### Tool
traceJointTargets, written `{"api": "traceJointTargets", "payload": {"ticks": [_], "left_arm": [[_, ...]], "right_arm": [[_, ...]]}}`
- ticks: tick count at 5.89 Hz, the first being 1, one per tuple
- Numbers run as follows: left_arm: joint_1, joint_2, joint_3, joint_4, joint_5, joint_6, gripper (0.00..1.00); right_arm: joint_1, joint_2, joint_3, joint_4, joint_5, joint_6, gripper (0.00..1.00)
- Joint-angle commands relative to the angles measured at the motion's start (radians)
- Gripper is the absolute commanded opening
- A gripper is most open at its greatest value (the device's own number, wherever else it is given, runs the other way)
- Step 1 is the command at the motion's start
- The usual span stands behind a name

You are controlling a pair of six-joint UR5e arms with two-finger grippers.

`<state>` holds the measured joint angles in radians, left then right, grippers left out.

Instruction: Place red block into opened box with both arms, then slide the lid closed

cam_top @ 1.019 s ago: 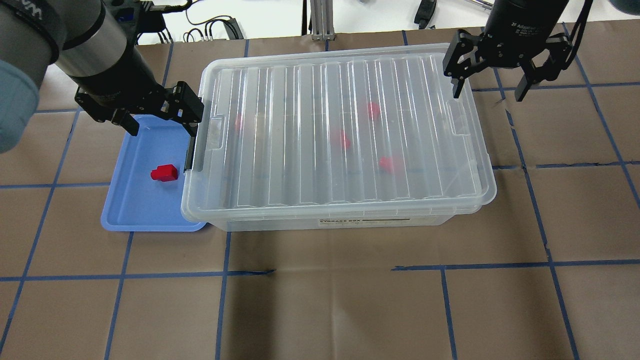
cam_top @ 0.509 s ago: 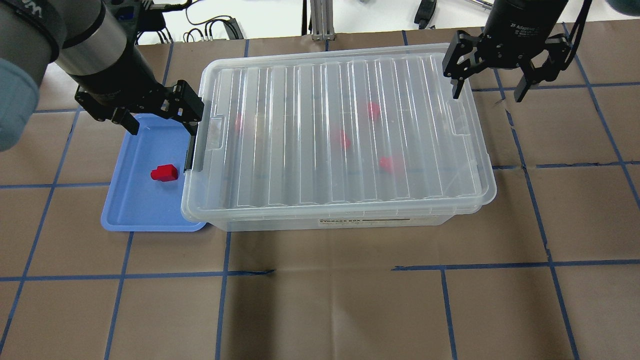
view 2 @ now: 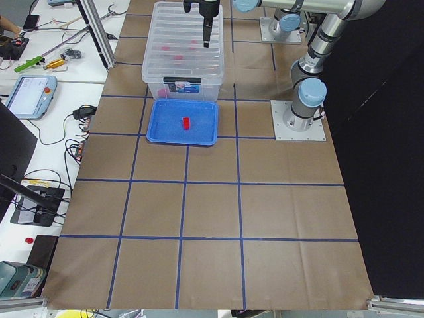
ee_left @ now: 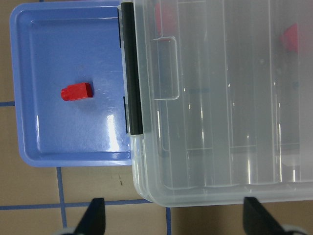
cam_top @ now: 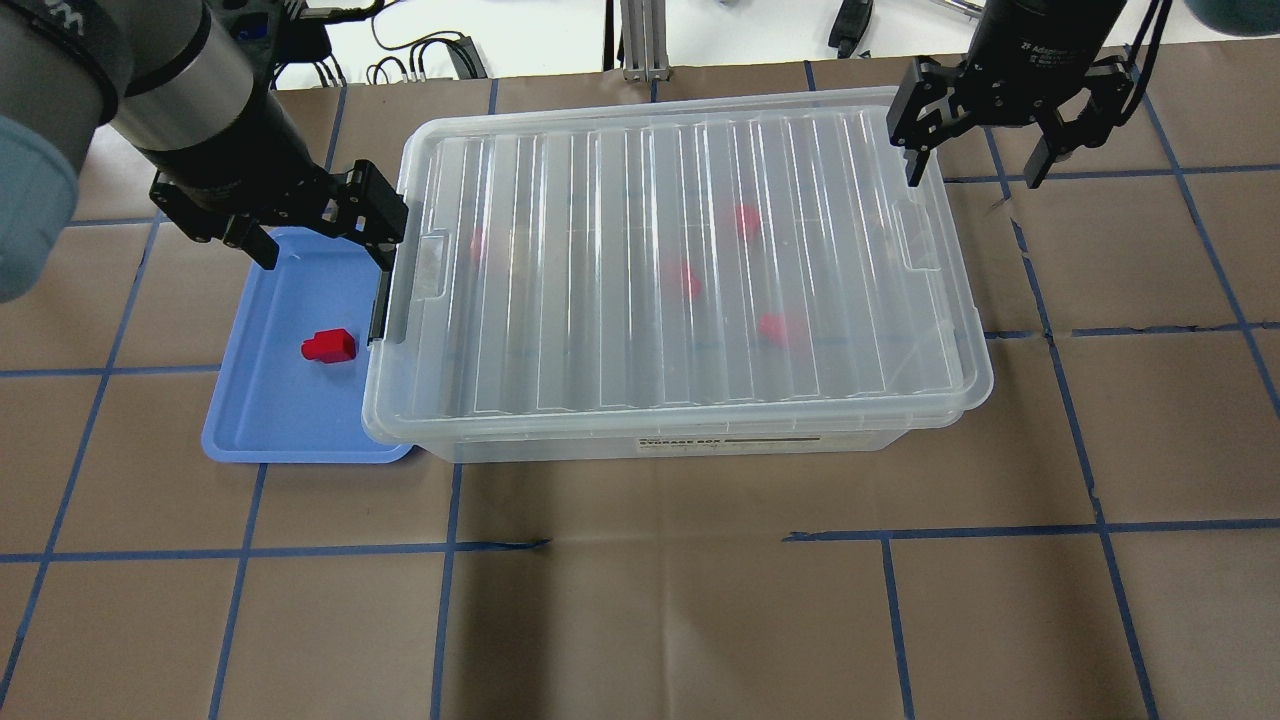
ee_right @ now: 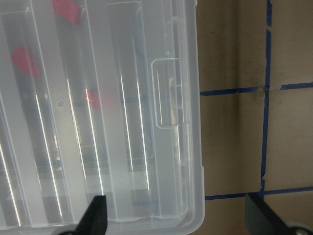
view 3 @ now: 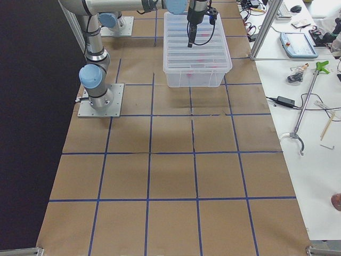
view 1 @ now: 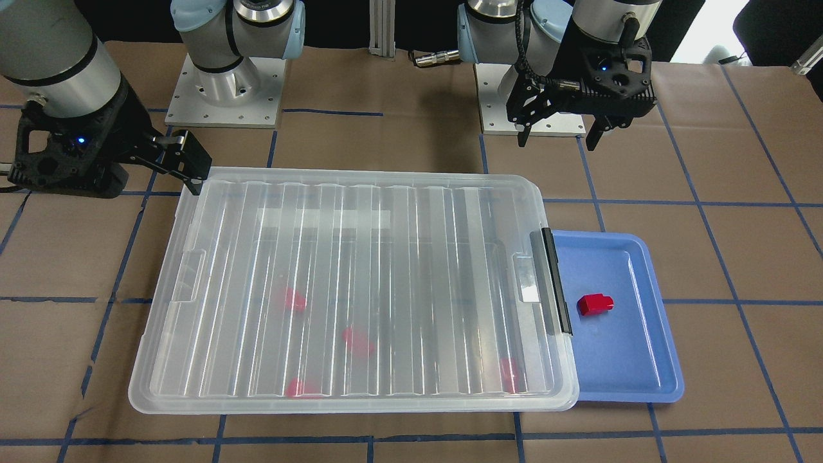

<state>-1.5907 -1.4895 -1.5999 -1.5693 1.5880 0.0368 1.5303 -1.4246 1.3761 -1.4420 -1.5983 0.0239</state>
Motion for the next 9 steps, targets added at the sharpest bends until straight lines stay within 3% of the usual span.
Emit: {"api": "traceJointTargets", "payload": {"ticks": [1, 2, 5, 9], "left_arm": [[0.0, 0.0, 0.0, 0.0, 0.0, -0.001, 0.99], [0.0, 0.0, 0.0, 0.0, 0.001, -0.002, 0.99], [0.002, 0.002, 0.0, 0.0, 0.0, -0.002, 0.99], [0.002, 0.0, 0.0, 0.0, 0.0, -0.002, 0.99]], "right_arm": [[-0.063, 0.025, 0.02, -0.015, -0.029, -0.1, 1.0], [-0.099, 0.029, 0.067, -0.074, -0.019, -0.145, 1.0], [-0.104, 0.023, 0.334, -0.374, -0.019, -0.145, 1.0], [-0.113, 0.027, 0.351, -0.385, -0.032, -0.202, 1.0]]}}
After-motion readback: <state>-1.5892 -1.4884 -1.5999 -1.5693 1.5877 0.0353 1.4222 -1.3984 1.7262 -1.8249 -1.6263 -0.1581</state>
